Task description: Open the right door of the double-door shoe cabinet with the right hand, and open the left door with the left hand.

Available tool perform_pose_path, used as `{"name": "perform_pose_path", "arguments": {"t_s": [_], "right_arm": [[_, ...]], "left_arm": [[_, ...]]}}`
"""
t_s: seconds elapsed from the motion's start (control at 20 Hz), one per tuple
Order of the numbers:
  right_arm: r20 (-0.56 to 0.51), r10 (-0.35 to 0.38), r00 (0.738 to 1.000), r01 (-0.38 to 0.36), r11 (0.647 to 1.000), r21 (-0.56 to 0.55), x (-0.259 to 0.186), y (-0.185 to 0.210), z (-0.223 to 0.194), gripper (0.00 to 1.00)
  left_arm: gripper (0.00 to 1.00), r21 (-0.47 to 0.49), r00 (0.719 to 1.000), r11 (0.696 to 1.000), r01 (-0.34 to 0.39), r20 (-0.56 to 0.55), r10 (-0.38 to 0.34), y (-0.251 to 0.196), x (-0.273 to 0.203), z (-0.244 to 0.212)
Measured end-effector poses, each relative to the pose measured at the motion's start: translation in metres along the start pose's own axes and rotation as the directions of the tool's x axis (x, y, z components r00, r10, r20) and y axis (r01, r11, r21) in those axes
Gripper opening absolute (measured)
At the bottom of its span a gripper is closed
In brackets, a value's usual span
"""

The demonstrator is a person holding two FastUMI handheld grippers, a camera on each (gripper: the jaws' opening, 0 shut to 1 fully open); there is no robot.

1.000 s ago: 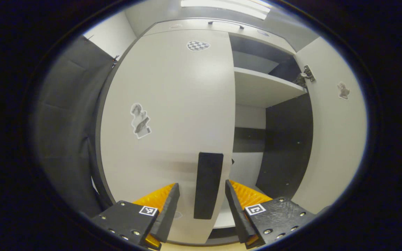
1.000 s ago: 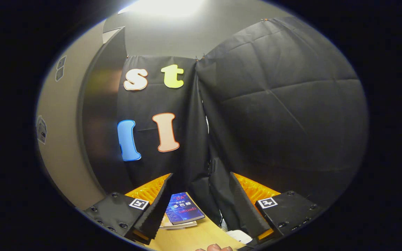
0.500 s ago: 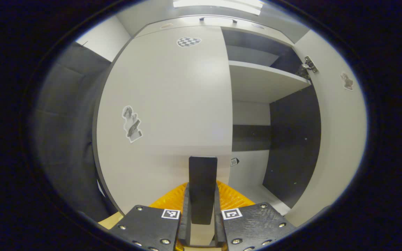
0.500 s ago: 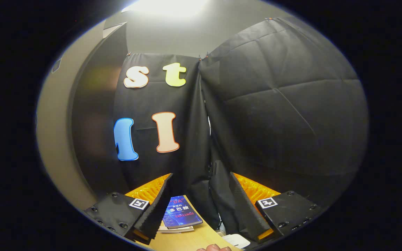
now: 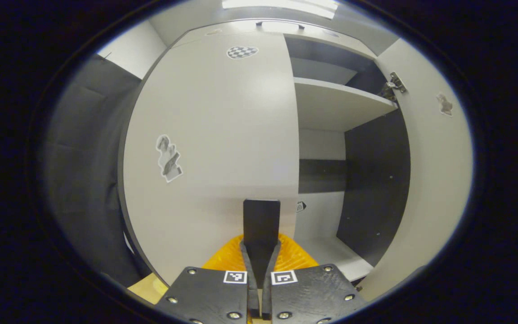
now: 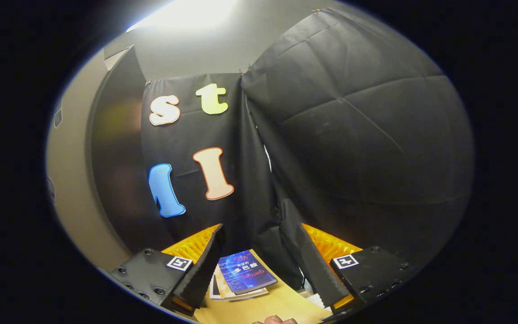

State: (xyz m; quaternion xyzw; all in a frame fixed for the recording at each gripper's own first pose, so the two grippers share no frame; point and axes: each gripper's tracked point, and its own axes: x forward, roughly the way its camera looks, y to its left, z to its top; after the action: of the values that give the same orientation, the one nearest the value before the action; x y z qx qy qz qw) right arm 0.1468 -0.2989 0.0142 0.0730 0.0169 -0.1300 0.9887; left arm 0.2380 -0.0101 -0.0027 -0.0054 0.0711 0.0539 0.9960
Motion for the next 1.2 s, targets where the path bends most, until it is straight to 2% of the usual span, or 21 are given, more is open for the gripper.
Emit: {"name": "perform_pose_path", "arguments": {"t_s": [0.45, 1.2], "right_arm": [[-0.053, 0.018, 0.998, -0.021, 0.999, -0.048, -0.053, 0.020, -0.007, 0.98], [-0.011, 0.026, 1.000, -0.027, 0.993, -0.114, -0.161, 0.066, -0.001, 0.98]], "left_arm": [[0.05, -0.017, 0.998, 0.998, 0.068, -0.016, -0.068, 0.003, -0.008, -0.001], [0.05, -0.037, 0.989, 0.988, 0.149, 0.011, -0.148, 0.014, -0.026, 0.003]]}}
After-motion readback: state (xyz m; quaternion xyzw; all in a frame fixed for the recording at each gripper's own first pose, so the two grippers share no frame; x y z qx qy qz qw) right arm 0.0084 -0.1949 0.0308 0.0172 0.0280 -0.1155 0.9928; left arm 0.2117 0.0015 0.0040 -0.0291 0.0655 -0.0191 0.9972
